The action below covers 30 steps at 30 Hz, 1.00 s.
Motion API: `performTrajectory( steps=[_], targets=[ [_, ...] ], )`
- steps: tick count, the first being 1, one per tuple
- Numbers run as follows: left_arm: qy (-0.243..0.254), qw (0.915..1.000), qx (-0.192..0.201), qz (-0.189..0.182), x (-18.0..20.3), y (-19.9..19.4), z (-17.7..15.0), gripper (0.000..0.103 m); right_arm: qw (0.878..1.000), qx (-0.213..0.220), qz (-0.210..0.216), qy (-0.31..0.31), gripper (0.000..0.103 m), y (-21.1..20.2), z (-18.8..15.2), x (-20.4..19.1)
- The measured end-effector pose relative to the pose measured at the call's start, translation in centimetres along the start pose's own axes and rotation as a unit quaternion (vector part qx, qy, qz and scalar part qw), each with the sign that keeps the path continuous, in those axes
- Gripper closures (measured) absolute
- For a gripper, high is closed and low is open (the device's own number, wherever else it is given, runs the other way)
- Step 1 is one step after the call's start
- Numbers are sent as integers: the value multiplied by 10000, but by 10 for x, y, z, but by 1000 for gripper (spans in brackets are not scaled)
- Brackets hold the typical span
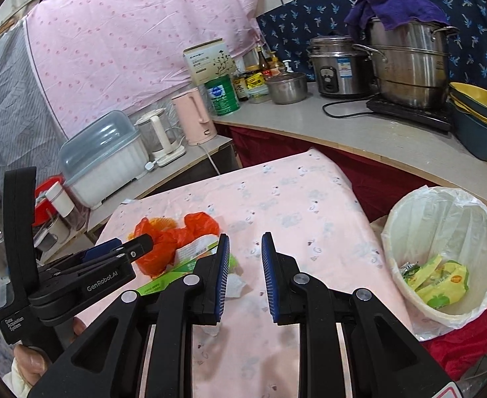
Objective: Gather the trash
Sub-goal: 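Move both tools back to the table and grasp the orange plastic bag with the left gripper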
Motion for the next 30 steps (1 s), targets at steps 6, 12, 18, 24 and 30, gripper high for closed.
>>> performTrajectory(
  steps=[6,12,18,24,30],
  targets=[
    [-152,9997,-37,203,-30,9,-3,31,9998,-138,91,-78,78,17,-8,-18],
    [-263,9991,-83,330,-53,20,-4,26,9993,-315,179,-109,77,37,-18,-29],
    [-273,9990,-157,329,-55,35,-2,19,9985,-475,236,-111,77,55,-27,-34],
    [-177,9989,-302,324,-45,60,1,19,9980,-586,218,-58,76,69,-32,-28],
    [-170,9984,-469,275,-37,80,2,30,9976,-664,169,22,76,78,-35,-19]
  ],
)
Point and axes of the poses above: each gripper's, at about its wrist camera, not at the fingertips, and y roughly the way its jaws point, x to its right, z to its top, the point moved 10 cm from there along y, roughly the way its jaws point, and after that the axes turned 15 degrees about z, right-handed, at the moved point
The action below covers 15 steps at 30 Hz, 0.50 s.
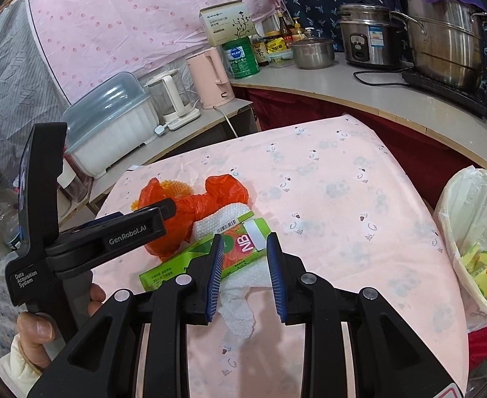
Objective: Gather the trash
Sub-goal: 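Move both tools back to the table and grasp the orange plastic bag with the left gripper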
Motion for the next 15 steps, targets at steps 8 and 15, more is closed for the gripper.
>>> performTrajectory(
  steps=[8,15],
  targets=[
    [7,9999,-167,-35,3,3,-5,83,9999,-56,-11,131,76,5,-5,11],
    [-157,9998,122,-99,-1,-31,4,89,9999,19,22,119,76,-3,-3,9]
  ],
)
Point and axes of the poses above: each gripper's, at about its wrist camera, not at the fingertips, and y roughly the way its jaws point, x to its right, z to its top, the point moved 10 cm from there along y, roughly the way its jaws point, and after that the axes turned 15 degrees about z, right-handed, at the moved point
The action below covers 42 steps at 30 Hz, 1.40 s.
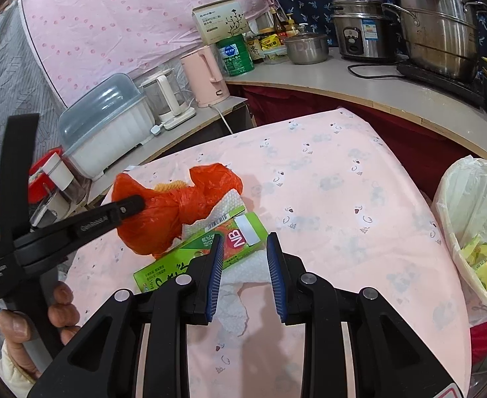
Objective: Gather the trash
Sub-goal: 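Move both tools back to the table and grasp the orange plastic bag with the left gripper, then lift the orange bag with the left gripper while the right grasps the white tissue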
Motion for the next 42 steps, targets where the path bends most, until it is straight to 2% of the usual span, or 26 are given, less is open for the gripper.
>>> performTrajectory(
  steps=[7,11,21,29,31,33,42],
  targets=[
    [-243,9991,333,-45,-10,-40,19,89,10000,60,48,-28,76,-14,-3,-4],
    [-292,9988,392,-38,-16,-49,20,89,9999,-51,89,60,76,-10,-15,-2],
    [-325,9993,195,-26,-25,-34,1,89,9982,-546,103,234,77,36,-47,7],
    [-319,9995,51,-15,-29,-15,-4,89,9962,-709,59,502,76,56,-51,25],
    [-322,9995,43,-4,-30,-13,-5,89,9956,-691,135,623,61,51,-52,28],
    [-369,9993,7,-46,-29,-10,-6,89,9943,-663,266,794,55,49,-53,30],
    [-346,9993,-102,-74,-22,-1,-10,89,9924,-766,400,879,55,74,-53,30]
  ],
)
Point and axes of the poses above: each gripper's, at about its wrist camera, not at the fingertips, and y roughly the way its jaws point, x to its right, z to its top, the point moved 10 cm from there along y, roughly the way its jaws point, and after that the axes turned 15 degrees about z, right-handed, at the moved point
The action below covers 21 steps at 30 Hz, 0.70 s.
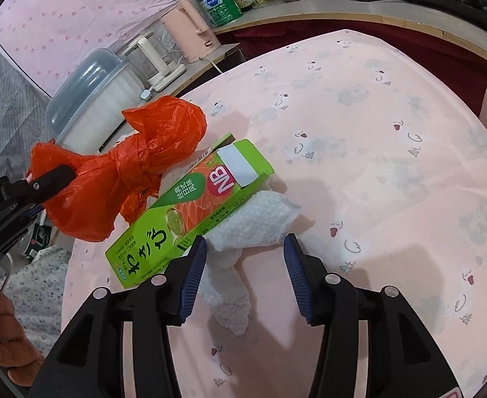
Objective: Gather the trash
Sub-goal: 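Lift the orange bag with the left gripper while the right grasps the white tissue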
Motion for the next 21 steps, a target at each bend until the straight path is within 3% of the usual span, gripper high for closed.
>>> performTrajectory(
  steps=[3,5,7,13,21],
  targets=[
    [48,10000,-6,4,3,2,-1,89,10000,55,21,-48,56,5,10,-3],
    [74,10000,-10,0,5,2,-1,89,9999,82,54,-83,69,6,15,-5],
    [86,10000,-18,-14,6,3,0,89,9998,67,72,-144,92,7,18,-9],
    [84,10000,11,-38,9,-3,0,89,9989,295,95,-342,97,-12,32,-21],
    [138,9995,235,-156,24,-35,4,89,9947,826,174,-594,97,-72,63,-44]
  ],
)
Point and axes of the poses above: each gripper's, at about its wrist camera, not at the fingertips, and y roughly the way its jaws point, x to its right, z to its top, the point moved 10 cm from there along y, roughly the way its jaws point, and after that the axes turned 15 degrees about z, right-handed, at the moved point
